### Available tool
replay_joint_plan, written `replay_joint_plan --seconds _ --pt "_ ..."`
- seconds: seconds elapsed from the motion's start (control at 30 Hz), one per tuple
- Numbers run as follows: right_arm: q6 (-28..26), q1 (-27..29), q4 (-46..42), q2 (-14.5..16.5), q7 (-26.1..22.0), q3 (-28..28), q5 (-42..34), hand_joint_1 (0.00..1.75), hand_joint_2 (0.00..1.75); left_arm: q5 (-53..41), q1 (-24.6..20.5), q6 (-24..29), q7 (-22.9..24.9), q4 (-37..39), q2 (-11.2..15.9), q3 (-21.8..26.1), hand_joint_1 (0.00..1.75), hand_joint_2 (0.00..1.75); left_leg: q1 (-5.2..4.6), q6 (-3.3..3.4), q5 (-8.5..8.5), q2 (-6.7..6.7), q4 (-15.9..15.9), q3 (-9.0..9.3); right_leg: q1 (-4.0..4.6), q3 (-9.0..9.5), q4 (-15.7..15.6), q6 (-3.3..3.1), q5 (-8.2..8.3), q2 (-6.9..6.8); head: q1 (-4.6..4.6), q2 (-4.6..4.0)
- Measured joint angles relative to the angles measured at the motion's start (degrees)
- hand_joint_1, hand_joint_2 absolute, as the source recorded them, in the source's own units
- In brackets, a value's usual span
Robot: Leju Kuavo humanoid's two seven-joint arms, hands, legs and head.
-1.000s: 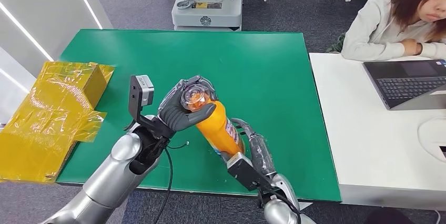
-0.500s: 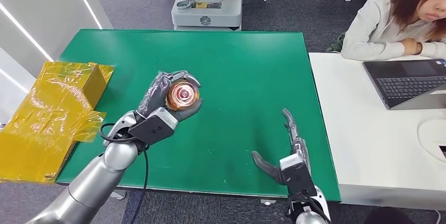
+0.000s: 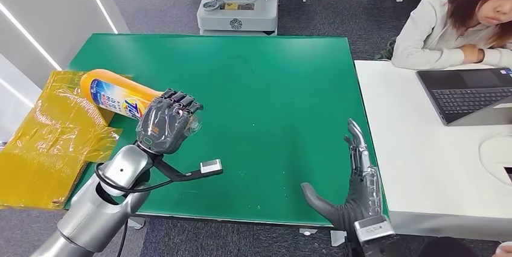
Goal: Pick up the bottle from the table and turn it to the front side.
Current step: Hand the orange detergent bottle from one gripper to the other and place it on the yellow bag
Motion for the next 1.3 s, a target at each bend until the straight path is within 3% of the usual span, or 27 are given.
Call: replay_joint_plan --seconds 0.33,0.63,0.7,0.77,0.83,1.03,1.3 --pt "2.7 2.9 -3.2 0.5 0.2 -2.2 2.5 0.00 1.75 -8.6 3.6 -3.2 4.5 9.6 1.9 3.4 1.75 1.75 0.01 0.00 0.00 0.03 0.0 -0.01 0.00 -0.03 0.0 0.00 0.00 0.02 0.00 0.00" --pt "3.9 3.5 -4.2 1.4 -0.1 -3.7 4.0 0.00 1.75 -6.9 2.2 -5.7 3.6 22.3 2.3 7.5 1.75 1.75 0.01 -0.05 0.03 0.03 0.0 -0.01 0.01 -0.06 0.0 -0.02 0.01 0.02 0.00 0.00" --pt "4.1 3.4 -4.2 1.6 -0.3 -3.8 4.3 0.00 1.75 -5.1 0.8 -5.4 2.4 26.4 2.1 8.4 1.44 1.75 0.02 -0.06 0.04 0.02 0.0 -0.01 0.01 -0.05 0.0 -0.02 0.02 0.02 0.00 0.00" --pt "4.4 3.3 -4.2 1.9 -0.3 -3.8 4.6 0.00 1.75 -3.4 -0.6 -5.2 1.2 30.1 1.9 9.2 0.57 1.75 0.02 -0.07 0.05 0.02 0.0 -0.01 0.01 -0.05 0.0 -0.04 0.03 0.02 0.00 0.00" --pt "5.0 3.2 -4.2 2.1 -0.1 -3.8 4.9 0.00 1.75 -2.1 -1.9 -4.6 0.1 33.3 1.5 9.8 0.00 1.75 0.01 -0.07 0.05 0.02 0.0 -0.01 0.01 -0.05 0.0 -0.04 0.03 0.01 0.01 0.00" --pt "6.8 2.7 -4.2 2.5 0.4 -3.8 6.0 0.00 1.75 1.2 -3.8 -0.5 -1.6 39.3 0.2 11.3 0.00 1.75 0.01 -0.07 0.05 0.03 0.0 -0.02 0.00 -0.05 0.0 -0.04 0.03 0.02 0.01 0.00" --pt "7.5 0.8 -3.6 2.6 0.6 -3.1 6.0 0.00 1.75 5.4 -3.7 1.4 -4.1 41.8 -0.9 12.6 0.00 1.75 0.01 -0.07 0.05 0.02 0.0 -0.03 0.00 -0.05 0.0 -0.05 0.03 0.01 0.00 0.00"
